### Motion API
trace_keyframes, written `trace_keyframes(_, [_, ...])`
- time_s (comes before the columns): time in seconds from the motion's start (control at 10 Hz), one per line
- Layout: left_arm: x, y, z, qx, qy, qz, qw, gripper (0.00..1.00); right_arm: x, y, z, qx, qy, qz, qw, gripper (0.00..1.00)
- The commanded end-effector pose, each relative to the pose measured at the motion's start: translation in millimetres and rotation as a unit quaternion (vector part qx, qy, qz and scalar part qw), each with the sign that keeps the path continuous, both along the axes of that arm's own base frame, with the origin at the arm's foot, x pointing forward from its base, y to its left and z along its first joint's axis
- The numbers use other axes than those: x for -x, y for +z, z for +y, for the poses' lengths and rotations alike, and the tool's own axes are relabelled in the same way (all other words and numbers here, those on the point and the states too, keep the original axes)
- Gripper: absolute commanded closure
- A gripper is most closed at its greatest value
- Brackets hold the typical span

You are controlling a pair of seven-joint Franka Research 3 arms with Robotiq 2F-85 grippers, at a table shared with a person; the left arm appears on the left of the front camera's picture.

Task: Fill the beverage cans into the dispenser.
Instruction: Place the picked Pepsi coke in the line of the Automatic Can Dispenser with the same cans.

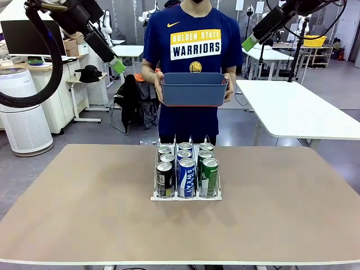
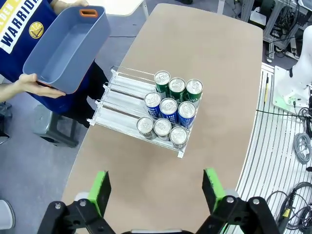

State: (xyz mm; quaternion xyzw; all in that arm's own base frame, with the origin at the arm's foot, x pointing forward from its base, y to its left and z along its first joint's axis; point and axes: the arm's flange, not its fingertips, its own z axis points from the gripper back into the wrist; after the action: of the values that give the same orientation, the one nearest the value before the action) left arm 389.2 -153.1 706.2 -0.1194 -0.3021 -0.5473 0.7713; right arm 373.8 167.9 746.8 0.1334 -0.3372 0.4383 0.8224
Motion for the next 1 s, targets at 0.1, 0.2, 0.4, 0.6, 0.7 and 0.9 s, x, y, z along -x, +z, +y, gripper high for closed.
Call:
trace_keyframes(0.1, [-0.8,-0.3,2.5,0.002,0.000,0.001,1.000,0.00,0.9,-1.2,0.4,0.000,0.002,0.002,1.000,0.00])
trace_keyframes(0.2, [-0.8,-0.3,2.5,0.002,0.000,0.001,1.000,0.00,0.9,-1.2,0.4,0.000,0.002,0.002,1.000,0.00])
trace_keyframes(0.4, [-0.8,-0.3,2.5,0.002,0.000,0.001,1.000,0.00,0.9,-1.2,0.4,0.000,0.002,0.002,1.000,0.00])
trace_keyframes(0.6, [-0.8,-0.3,2.5,0.002,0.000,0.001,1.000,0.00,0.9,-1.2,0.4,0.000,0.002,0.002,1.000,0.00])
trace_keyframes(0.7, [-0.8,-0.3,2.5,0.002,0.000,0.001,1.000,0.00,0.9,-1.2,0.4,0.000,0.002,0.002,1.000,0.00])
trace_keyframes(0.9, [-0.8,-0.3,2.5,0.002,0.000,0.001,1.000,0.00,0.9,-1.2,0.4,0.000,0.002,0.002,1.000,0.00])
